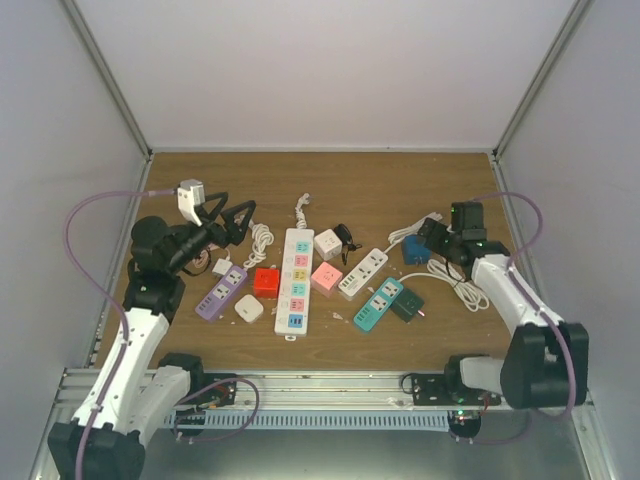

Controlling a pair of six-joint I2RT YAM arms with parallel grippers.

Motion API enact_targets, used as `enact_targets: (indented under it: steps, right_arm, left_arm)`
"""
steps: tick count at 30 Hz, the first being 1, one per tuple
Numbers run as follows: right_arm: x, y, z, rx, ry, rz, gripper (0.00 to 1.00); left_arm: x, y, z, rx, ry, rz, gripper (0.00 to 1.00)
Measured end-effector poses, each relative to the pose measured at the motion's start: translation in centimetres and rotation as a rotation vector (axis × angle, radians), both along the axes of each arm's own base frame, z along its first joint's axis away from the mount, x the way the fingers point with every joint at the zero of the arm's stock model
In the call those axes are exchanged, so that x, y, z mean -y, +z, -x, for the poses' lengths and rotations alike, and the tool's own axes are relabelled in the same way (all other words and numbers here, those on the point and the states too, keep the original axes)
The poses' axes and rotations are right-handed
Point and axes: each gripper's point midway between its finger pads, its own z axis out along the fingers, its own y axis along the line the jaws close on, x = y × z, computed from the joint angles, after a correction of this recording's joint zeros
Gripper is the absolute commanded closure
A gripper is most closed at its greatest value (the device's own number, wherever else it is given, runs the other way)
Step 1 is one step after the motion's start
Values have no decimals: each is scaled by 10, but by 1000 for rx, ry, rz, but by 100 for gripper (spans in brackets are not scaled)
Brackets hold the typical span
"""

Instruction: Insert the plug

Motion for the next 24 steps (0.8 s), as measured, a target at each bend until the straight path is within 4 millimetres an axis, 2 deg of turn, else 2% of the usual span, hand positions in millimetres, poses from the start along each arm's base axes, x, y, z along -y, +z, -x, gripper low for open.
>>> enact_targets:
  steps: [7, 11, 17, 24]
  right_arm:
    - [-31, -43, -16, -116, 73, 26, 0]
    - [-42, -53, -28, -152, 90, 85, 1]
    - [-41, -68, -28, -200, 91, 135, 7]
    - [-42, -84, -20, -265, 126, 171, 21]
  left_arm:
    - [0, -5, -9, -1, 3, 1, 1]
    - [0, -6, -10, 3, 7, 0, 1]
    - [-3, -13, -12, -7, 23, -2, 1]
    - [-3, -16, -15, -18, 24, -2, 1]
